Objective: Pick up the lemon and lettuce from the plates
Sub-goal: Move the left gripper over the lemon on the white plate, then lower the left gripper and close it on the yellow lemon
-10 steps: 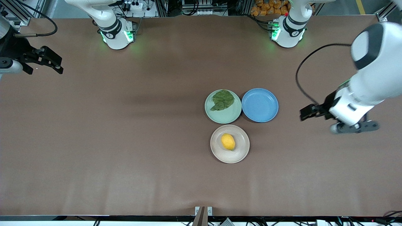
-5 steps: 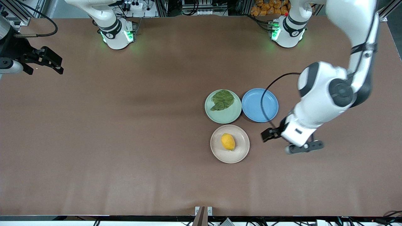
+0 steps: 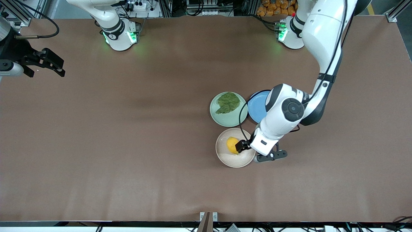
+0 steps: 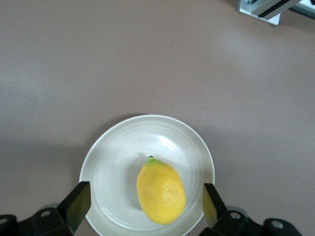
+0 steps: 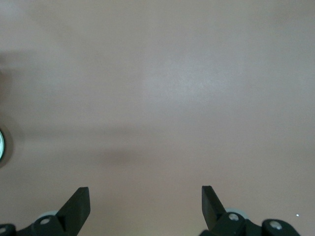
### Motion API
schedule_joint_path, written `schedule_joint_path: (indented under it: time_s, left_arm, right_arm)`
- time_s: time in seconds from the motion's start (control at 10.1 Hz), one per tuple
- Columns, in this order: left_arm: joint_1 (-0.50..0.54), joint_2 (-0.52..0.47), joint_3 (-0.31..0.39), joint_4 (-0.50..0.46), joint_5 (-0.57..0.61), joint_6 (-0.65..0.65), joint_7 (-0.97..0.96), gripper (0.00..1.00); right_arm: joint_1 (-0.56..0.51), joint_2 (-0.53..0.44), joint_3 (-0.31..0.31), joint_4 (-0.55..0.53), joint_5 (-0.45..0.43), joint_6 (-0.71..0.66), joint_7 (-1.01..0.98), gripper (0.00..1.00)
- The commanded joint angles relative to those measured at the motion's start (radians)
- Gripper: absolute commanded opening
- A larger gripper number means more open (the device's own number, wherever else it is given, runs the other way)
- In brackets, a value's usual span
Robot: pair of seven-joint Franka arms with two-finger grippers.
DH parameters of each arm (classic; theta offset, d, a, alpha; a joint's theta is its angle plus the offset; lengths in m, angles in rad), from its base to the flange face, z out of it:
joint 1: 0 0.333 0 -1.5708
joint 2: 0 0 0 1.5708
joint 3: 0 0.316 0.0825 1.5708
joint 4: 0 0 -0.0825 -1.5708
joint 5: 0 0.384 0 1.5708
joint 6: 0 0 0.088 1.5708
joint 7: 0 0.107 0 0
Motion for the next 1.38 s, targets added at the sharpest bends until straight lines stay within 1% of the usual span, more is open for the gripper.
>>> schedule_joint_path:
  time_s: [0.0,0.3,0.69,0.89,0.99,1.09,1.18,1.28]
  left_arm:
    - [-0.031,0.050,0.009,0.029,-0.016,0.002,-0.089,1.00]
    - [-0.052,0.108,0.008,0.030,-0.018,0.024,-0.170,1.00]
    - [-0.084,0.156,0.009,0.030,-0.018,0.100,-0.187,1.00]
    - [-0.092,0.167,0.009,0.029,-0.016,0.111,-0.188,1.00]
    - [-0.092,0.168,0.011,0.029,-0.016,0.112,-0.194,0.92]
    - [-0.092,0.168,0.011,0.027,-0.016,0.112,-0.232,0.19]
    - [-0.092,0.168,0.011,0.024,-0.010,0.111,-0.232,0.00]
    - [-0.092,0.168,0.011,0.024,-0.008,0.111,-0.232,0.00]
  right_arm:
    - [0.005,-0.009,-0.003,-0.005,-0.004,-0.002,0.005,1.00]
    - [0.005,-0.012,-0.002,-0.005,-0.004,-0.010,0.006,1.00]
    - [0.007,-0.014,-0.002,-0.007,-0.004,-0.021,0.006,1.00]
    - [0.007,-0.014,0.000,-0.005,-0.004,-0.021,0.006,1.00]
    - [0.007,-0.014,0.000,-0.005,-0.004,-0.021,0.006,1.00]
    - [0.007,-0.014,0.000,-0.005,-0.004,-0.019,0.006,1.00]
    - [0.007,-0.012,0.000,-0.005,-0.004,-0.018,0.008,1.00]
    - [0.013,-0.011,0.001,-0.007,-0.002,-0.013,0.026,1.00]
